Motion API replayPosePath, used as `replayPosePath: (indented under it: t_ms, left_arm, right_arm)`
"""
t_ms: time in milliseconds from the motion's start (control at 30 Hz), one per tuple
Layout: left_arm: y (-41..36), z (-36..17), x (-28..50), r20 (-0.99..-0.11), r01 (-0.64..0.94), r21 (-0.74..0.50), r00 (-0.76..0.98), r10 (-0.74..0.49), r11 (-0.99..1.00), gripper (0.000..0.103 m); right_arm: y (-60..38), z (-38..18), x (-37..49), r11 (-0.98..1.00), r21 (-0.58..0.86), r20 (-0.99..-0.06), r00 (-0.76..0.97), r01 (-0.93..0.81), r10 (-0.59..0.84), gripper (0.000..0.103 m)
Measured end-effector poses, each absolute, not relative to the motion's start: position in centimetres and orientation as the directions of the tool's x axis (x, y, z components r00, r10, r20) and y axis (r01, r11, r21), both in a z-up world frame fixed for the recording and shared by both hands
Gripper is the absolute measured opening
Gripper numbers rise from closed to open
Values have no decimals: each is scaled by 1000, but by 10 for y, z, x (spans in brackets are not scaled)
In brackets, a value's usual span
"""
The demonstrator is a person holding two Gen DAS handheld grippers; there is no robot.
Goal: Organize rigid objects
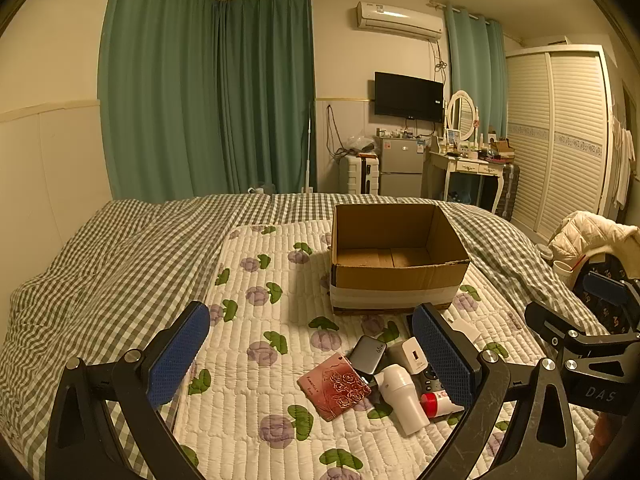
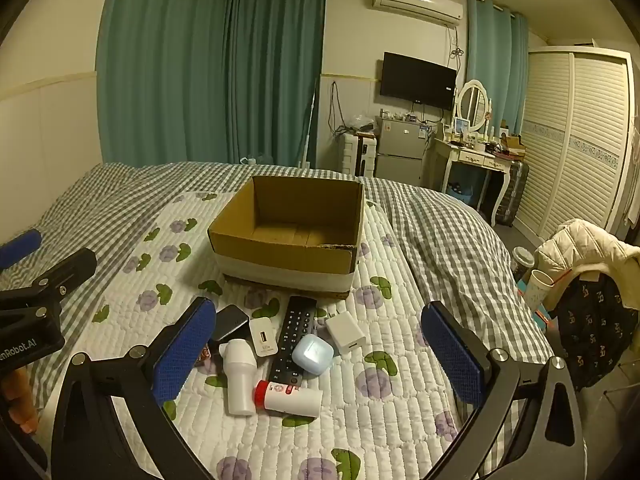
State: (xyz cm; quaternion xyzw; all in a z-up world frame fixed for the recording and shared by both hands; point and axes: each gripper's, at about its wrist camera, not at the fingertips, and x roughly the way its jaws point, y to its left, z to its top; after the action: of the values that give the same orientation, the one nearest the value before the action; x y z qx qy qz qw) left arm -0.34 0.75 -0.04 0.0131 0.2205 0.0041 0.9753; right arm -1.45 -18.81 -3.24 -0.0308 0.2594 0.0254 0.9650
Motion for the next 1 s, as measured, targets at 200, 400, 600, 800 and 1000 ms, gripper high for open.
replayPosePath:
  t_ms: [200,400,600,800,1000]
  left_arm:
    - [6,0,-3,-433,1,30,901,12,1000,103]
    - [5,0,-4,-434,1,28,901,11,1000,103]
    - [2,-2,-3,-436,-3,29,900,15,1000,103]
    - [2,-3,-3,-437,-2,28,899,14,1000,103]
    - [3,-4,-3,-439,0,26,898,12,1000,103]
  right_arm:
    - [-187,-33,-14,997,-48,-505,863,-64,31,103]
    - [-186,-31,-14,997,-49,-505,862,-63,30,103]
    - [-189,-35,-14,997,-50,-505,863,-63,29,103]
    - [-188,-34,-14,997,-53,-507,862,-64,28,103]
    - [-189,-37,-13,997,-55,-508,861,-61,25,103]
